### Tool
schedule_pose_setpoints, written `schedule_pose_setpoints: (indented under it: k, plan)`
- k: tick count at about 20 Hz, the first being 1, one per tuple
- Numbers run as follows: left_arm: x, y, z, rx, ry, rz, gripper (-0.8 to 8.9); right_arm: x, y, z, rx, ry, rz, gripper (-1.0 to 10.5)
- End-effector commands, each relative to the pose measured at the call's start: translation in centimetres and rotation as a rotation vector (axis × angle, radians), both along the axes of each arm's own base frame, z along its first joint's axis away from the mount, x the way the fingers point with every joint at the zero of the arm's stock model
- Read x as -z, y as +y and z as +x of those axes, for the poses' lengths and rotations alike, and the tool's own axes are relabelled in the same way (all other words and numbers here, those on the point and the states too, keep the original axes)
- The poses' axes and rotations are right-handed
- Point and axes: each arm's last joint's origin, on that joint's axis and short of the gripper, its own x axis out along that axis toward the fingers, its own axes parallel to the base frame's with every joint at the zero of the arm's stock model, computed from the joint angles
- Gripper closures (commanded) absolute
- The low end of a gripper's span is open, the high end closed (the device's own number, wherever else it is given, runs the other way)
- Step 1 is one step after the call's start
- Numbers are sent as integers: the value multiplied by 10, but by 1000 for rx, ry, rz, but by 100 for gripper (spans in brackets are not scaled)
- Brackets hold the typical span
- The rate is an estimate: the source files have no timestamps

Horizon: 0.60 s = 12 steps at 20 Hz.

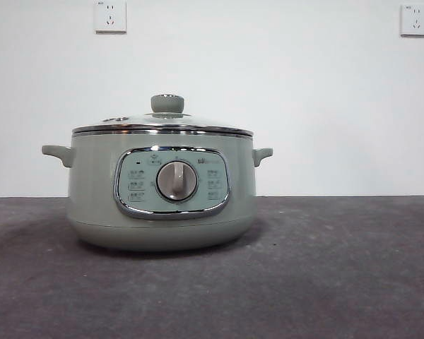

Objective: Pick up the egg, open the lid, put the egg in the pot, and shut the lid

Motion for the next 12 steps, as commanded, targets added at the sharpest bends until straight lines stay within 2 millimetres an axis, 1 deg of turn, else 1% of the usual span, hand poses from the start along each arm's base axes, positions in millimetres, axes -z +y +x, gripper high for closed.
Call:
schedule_pose_setpoints:
  k: [1, 4, 7, 10, 12]
  plan:
    - [66, 6, 5, -63, 33, 11, 817, 4, 1, 2, 8, 35, -14, 946]
    - [140, 10, -4, -157, 70, 12, 817, 4, 1, 1, 8, 34, -15, 946]
    - [200, 11, -15, -234, 99, -43, 817, 4, 1, 1, 8, 34, -15, 946]
    - [243, 13, -22, -292, 133, -98, 817, 4, 1, 1, 8, 35, -14, 946]
    - [263, 13, -24, -307, 154, -122, 817, 4, 1, 1, 8, 34, -15, 946]
